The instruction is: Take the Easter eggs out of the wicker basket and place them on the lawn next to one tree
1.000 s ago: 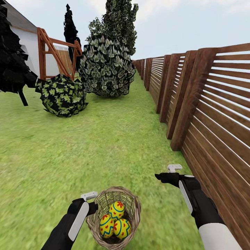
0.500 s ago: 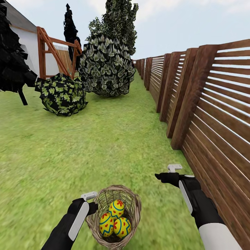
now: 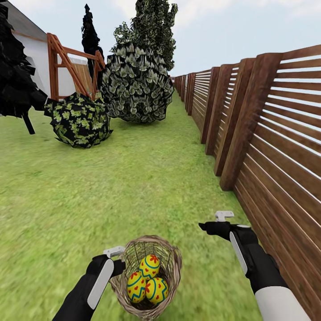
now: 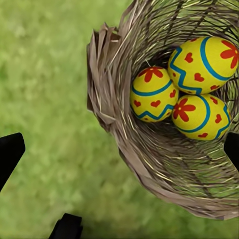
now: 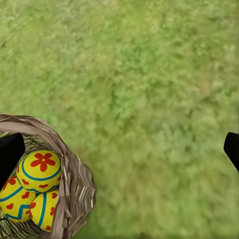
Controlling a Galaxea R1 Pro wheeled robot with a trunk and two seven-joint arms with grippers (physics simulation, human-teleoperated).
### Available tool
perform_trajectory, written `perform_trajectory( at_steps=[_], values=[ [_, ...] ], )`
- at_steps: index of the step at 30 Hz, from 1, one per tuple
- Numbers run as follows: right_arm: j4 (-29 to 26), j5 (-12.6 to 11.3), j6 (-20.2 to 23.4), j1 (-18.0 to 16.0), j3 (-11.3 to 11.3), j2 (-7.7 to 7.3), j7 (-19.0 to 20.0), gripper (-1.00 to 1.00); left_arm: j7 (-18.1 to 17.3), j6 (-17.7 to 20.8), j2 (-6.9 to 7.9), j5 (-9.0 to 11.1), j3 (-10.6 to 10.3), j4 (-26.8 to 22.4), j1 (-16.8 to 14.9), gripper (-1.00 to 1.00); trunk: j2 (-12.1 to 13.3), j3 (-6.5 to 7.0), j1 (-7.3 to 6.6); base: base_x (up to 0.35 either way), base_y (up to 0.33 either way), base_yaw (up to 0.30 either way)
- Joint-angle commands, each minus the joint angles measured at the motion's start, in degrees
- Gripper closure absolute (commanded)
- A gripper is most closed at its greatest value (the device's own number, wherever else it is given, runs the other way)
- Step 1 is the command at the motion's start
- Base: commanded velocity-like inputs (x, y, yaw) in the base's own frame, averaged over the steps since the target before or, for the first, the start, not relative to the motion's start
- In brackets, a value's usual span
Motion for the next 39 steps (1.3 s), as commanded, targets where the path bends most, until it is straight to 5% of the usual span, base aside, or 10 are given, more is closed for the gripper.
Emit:
perform_trajectory(
  at_steps=[1, 39],
  values=[
    [0.0, 0.0, 0.0, 0.0, 0.0, 0.0, 0.0, -1.0, 0.0, 0.0, 0.0, 0.0, 0.0, 0.0, 0.0, -1.0, -0.4, -0.18, 0.23, 0.0, 0.0, 0.0],
    [0.1, -0.1, 0.0, 0.0, 0.0, 0.0, 0.0, -1.0, 0.0, 0.2, 0.11, 0.3, 0.2, -0.1, 0.0, -1.0, -15.7, -7.01, 8.57, 0.053, 0.0, 0.0]
  ],
)
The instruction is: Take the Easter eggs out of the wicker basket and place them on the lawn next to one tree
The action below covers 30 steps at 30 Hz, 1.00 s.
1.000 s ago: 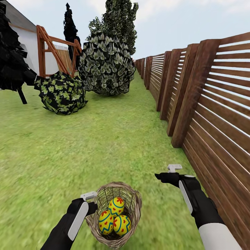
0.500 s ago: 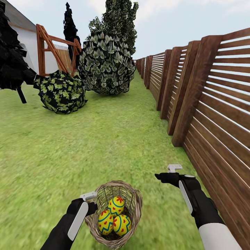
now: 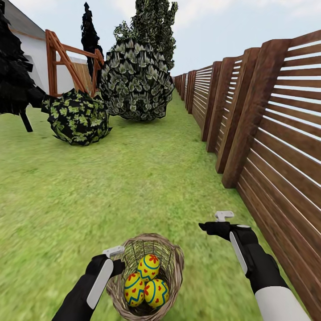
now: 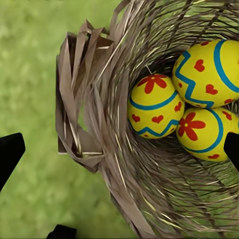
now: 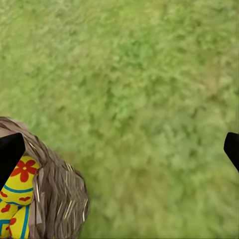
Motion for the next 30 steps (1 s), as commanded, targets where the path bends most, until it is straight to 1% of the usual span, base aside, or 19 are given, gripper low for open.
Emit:
perform_trajectory(
  at_steps=[1, 13, 15, 18, 25, 30],
  values=[
    [0.0, 0.0, 0.0, 0.0, 0.0, 0.0, 0.0, -1.0, 0.0, 0.0, 0.03, 0.0, 0.0, -0.1, 0.0, -1.0, 0.0, -0.01, 0.01, 0.007, 0.0, 0.0],
    [0.0, 0.0, 0.0, 0.0, 0.0, 0.0, 0.0, -1.0, -0.1, -0.1, 0.35, -0.1, 0.1, -0.5, 0.0, -1.0, 0.0, -0.01, 0.01, 0.006, 0.006, 0.0],
    [0.1, 0.0, 0.0, 0.0, 0.0, 0.0, 0.0, -1.0, -0.3, -0.1, 1.5, 0.1, 0.1, -0.5, 0.0, -1.0, 0.0, -0.01, 0.01, 0.18, 0.148, 0.0],
    [0.1, 0.0, 0.0, 0.0, 0.0, 0.0, 0.0, -1.0, -0.3, -0.1, 2.26, 0.1, 0.1, -0.5, 0.0, -1.0, 0.0, -0.01, 0.01, 0.175, 0.127, 0.0],
    [0.1, 0.0, 0.0, 0.0, 0.0, 0.0, 0.0, -1.0, -0.3, -0.1, 2.04, 0.2, 0.0, -0.5, 0.0, -1.0, 0.0, -0.01, 0.01, 0.018, 0.013, 0.0],
    [0.6, 0.0, -0.1, 0.0, 0.0, 0.0, 0.0, -1.0, -0.2, -0.1, 1.91, 0.2, -0.1, -0.4, 0.0, -1.0, -2.0, -0.9, 1.11, 0.001, 0.0, 0.0]
  ],
)
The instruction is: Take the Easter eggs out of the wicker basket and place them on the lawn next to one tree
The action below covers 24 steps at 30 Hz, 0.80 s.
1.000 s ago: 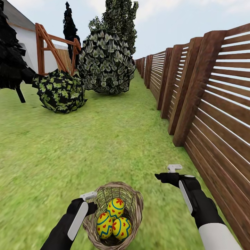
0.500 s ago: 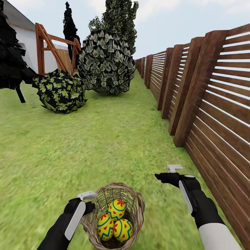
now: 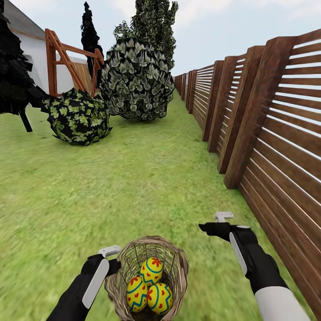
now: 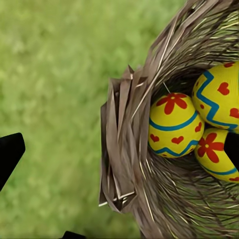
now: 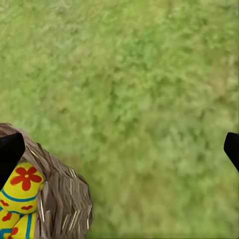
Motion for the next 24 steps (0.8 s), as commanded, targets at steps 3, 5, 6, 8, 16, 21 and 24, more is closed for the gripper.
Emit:
perform_trajectory(
  at_steps=[3, 5, 6, 8, 16, 21, 24],
  values=[
    [0.2, 0.0, 0.0, 0.0, 0.0, -0.02, 0.0, -1.0, 0.0, 0.0, 0.01, 0.0, 0.0, 0.0, 0.0, -1.0, -1.2, -0.54, 0.67, 0.0, 0.0, 0.0],
    [0.2, 0.0, 0.0, 0.0, 0.0, -0.01, 0.0, -1.0, 0.0, 0.0, 0.01, 0.0, 0.0, 0.0, 0.0, -1.0, -2.0, -0.9, 1.1, 0.0, 0.0, 0.0],
    [0.2, 0.1, 0.0, 0.0, 0.0, 0.0, 0.0, -1.0, 0.0, 0.0, 0.01, 0.0, 0.0, 0.0, 0.0, -1.0, -2.4, -1.08, 1.32, 0.0, 0.0, 0.0],
    [0.2, 0.1, 0.0, 0.0, 0.0, -0.01, 0.0, -1.0, 0.0, 0.0, 0.01, 0.0, 0.0, 0.0, 0.0, -1.0, -3.2, -1.44, 1.76, 0.0, 0.0, 0.0],
    [0.2, 0.0, 0.1, 0.0, 0.0, -0.09, -0.1, -1.0, 0.0, 0.0, 0.14, -0.1, 0.1, -0.1, 0.0, -1.0, -6.4, -2.88, 3.52, 0.0, 0.0, 0.0],
    [0.2, 0.1, 0.1, 0.0, -0.1, -0.09, 0.0, -1.0, 0.0, 0.0, 0.24, -0.1, 0.1, -0.2, 0.0, -1.0, -8.4, -3.77, 4.62, 0.0, 0.0, 0.0],
    [0.2, 0.1, 0.1, 0.0, -0.1, -0.09, 0.0, -1.0, 0.1, -0.1, 0.18, -0.1, 0.1, -0.2, 0.0, -1.0, -9.6, -4.31, 5.28, 0.0, 0.0, 0.0]
  ],
)
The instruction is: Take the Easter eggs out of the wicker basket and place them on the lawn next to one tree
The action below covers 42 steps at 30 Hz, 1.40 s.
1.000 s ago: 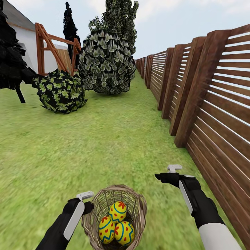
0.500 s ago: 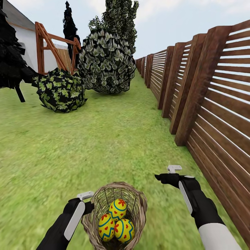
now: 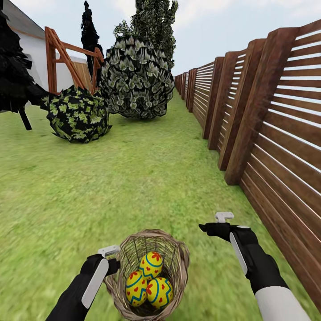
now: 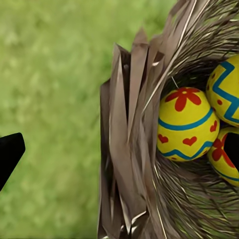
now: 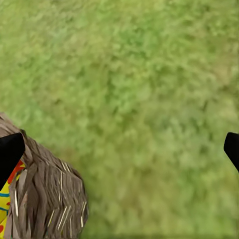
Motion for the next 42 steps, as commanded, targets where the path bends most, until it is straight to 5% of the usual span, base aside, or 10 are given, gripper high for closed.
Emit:
perform_trajectory(
  at_steps=[1, 17, 27, 28, 42],
  values=[
    [0.0, 0.0, 0.0, 0.0, 0.0, 0.0, 0.0, -1.0, 0.0, 0.0, 0.0, 0.0, 0.0, 0.0, 0.0, -1.0, -0.4, -0.18, 0.23, 0.0, 0.0, 0.0],
    [0.0, 0.0, 0.0, 0.0, 0.0, 0.0, 0.0, -1.0, 0.0, 0.0, -0.17, 0.0, 0.0, 0.0, 0.0, -1.0, -6.8, -3.06, 3.74, 0.0, 0.0, 0.0],
    [0.0, -0.1, -0.1, 0.0, 0.0, 0.0, 0.0, -1.0, -0.1, -0.3, -0.16, 0.1, -0.1, 0.2, 0.0, -1.0, -6.8, -3.06, 3.74, 0.0, 0.0, 0.0],
    [0.0, -0.1, -0.1, 0.0, 0.0, 0.0, 0.0, -1.0, -0.1, -0.4, -0.16, 0.0, -0.1, 0.3, 0.0, 1.0, -6.8, -3.06, 3.74, 0.0, 0.0, 0.0],
    [0.1, -0.2, -0.2, 0.0, 0.0, -0.03, -0.1, -1.0, -0.1, -0.5, -0.16, 0.1, 0.0, 0.6, 0.0, 1.0, -6.8, -3.06, 3.74, 0.0, 0.0, 0.0]
  ],
)
